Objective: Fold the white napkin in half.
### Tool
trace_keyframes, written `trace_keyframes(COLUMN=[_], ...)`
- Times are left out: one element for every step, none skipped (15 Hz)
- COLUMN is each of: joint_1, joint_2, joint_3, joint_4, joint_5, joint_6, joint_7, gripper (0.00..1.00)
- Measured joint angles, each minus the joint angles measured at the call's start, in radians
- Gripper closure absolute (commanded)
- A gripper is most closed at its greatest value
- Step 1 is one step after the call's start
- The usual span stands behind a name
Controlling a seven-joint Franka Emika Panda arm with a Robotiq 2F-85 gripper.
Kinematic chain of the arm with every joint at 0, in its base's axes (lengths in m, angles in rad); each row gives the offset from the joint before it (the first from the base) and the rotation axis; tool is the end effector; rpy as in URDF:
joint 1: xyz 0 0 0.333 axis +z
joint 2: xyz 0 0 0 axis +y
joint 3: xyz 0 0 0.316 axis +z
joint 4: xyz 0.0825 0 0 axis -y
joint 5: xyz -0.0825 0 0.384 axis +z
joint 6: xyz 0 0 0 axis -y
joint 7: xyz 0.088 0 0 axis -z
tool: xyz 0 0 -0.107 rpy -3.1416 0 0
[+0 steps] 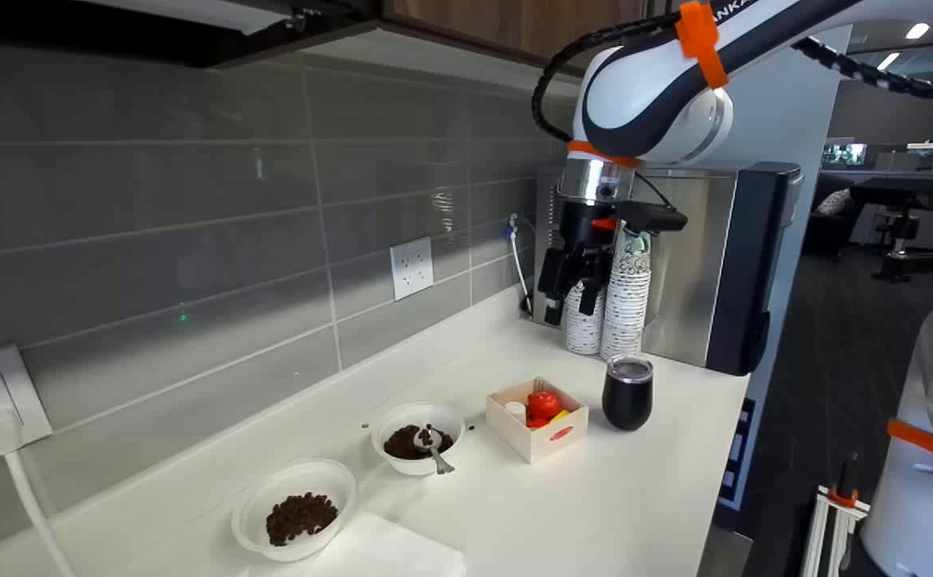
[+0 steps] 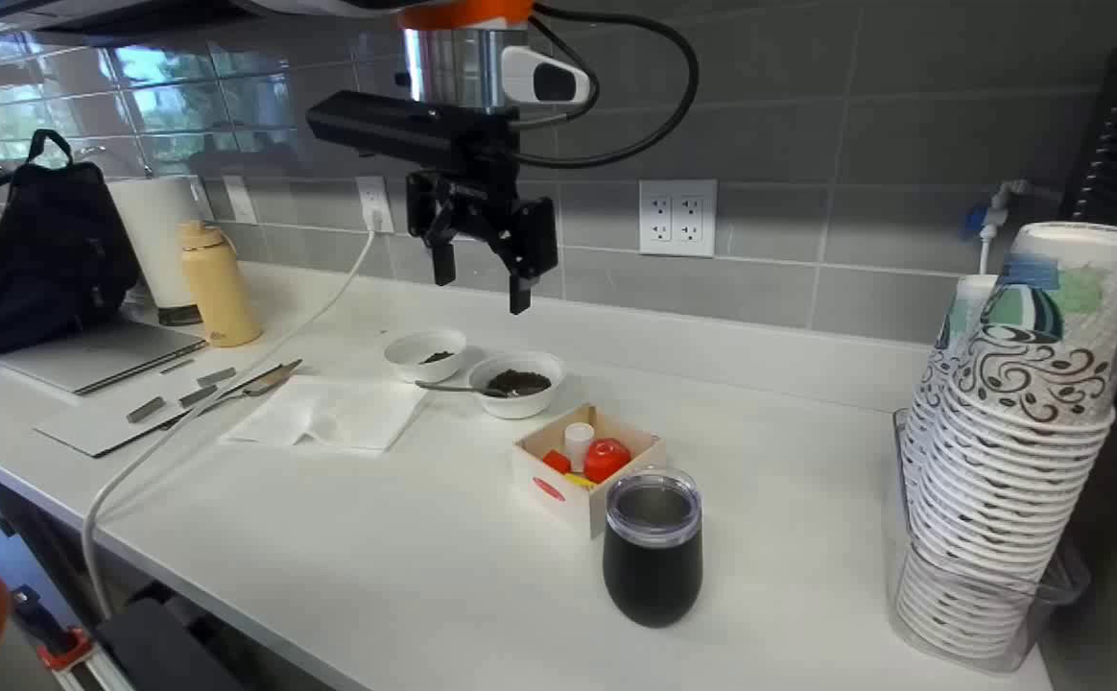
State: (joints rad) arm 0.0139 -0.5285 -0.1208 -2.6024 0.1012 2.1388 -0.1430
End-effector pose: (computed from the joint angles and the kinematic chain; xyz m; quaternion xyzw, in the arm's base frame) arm 0.3816 -0.0364 0.4326 -0.9968 0.0007 -0.0384 0.0698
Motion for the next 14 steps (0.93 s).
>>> trace_keyframes(joint_1=[0.0,0.0,0.0,-0.001,-0.001,0.002,0.012,0.03,0.053,0.079,0.106,0.133,0.16,0.187], joint_2=[0.0,0.0,0.0,0.0,0.001,0.003,0.007,0.011,0.015,0.017,0.021,0.025,0.03,0.038], joint_3=[0.0,0.0,0.0,0.001,0.003,0.01,0.018,0.029,0.048,0.072,0.102,0.135,0.17,0.203], joint_4=[0.0,0.0,0.0,0.0,0.0,-0.001,-0.002,-0.005,-0.011,-0.02,-0.03,-0.039,-0.047,-0.053], joint_5=[0.0,0.0,0.0,0.0,0.0,0.001,0.005,0.012,0.023,0.035,0.045,0.055,0.068,0.078], joint_6=[0.0,0.0,0.0,0.0,0.0,0.0,0.0,0.0,0.003,0.015,0.03,0.047,0.069,0.097], joint_7=[0.0,0.0,0.0,0.0,-0.002,-0.01,-0.023,-0.037,-0.042,-0.042,-0.039,-0.031,-0.02,-0.004], gripper=[0.0,0.0,0.0,0.0,0.0,0.0,0.0,0.0,0.0,0.0,0.0,0.0,0.0,0.0])
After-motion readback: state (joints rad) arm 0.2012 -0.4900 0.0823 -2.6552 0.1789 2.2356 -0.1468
